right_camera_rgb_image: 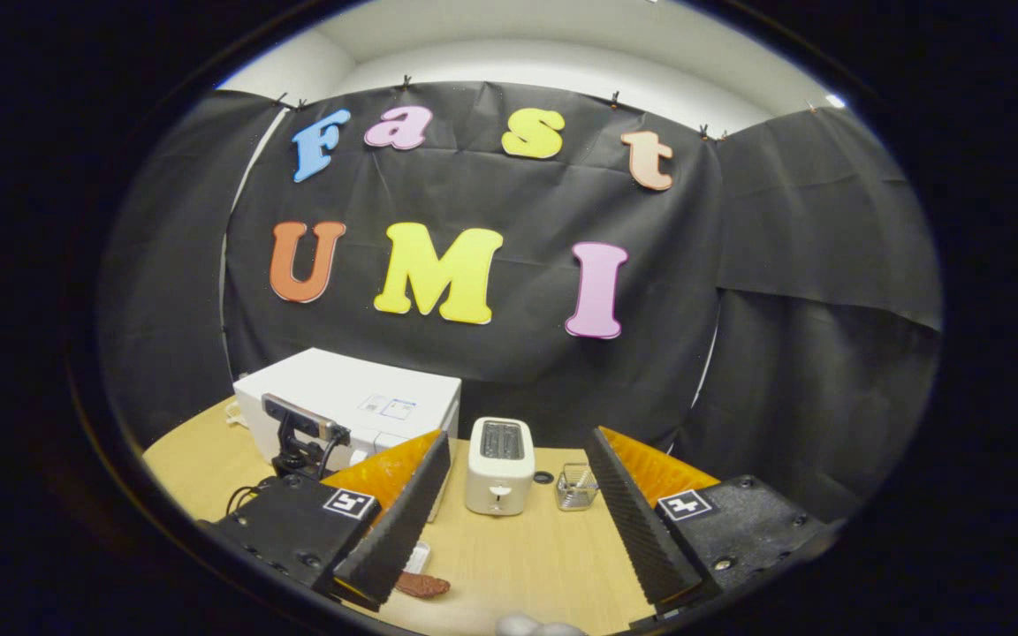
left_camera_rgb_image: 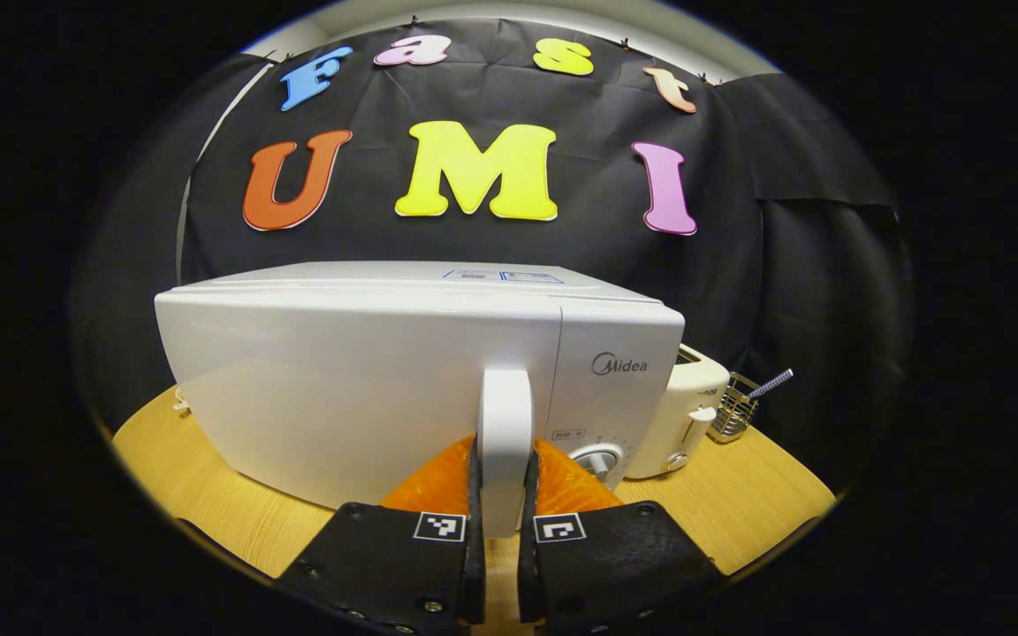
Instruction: Open the microwave oven with the left hand, put the food in, and close the microwave oven.
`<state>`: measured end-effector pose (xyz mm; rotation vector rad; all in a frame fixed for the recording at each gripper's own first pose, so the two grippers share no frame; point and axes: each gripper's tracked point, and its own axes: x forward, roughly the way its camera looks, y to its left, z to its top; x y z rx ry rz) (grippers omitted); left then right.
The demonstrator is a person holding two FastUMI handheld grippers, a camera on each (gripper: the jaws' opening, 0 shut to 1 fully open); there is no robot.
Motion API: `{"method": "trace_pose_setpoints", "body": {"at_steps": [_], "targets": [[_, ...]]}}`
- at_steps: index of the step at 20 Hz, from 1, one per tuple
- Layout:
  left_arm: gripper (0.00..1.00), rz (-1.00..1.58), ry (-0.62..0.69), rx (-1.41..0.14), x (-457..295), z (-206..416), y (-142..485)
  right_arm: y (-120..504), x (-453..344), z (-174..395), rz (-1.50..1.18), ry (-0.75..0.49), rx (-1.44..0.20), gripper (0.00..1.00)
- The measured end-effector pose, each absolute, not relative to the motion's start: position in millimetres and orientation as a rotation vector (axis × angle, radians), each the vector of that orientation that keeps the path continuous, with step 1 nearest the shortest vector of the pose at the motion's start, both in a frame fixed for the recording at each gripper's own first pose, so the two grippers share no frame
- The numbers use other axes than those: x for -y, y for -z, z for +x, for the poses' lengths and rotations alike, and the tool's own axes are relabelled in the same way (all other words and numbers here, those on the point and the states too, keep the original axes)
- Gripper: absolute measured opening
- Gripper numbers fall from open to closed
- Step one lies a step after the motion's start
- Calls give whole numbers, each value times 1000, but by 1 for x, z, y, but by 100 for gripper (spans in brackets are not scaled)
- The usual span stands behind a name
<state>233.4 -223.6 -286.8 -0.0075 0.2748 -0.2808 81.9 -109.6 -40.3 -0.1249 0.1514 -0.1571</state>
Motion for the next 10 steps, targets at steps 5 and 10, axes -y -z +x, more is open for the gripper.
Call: {"method": "trace_pose_setpoints", "body": {"at_steps": [5, 10], "targets": [[14, 30, 288, -254, 211, 204, 286, 36, 103, 75, -137, 147, -139, 100], [14, 35, 329, -279, 183, 155, 286, 36, 81, 68, -129, 109, -133, 100]]}}
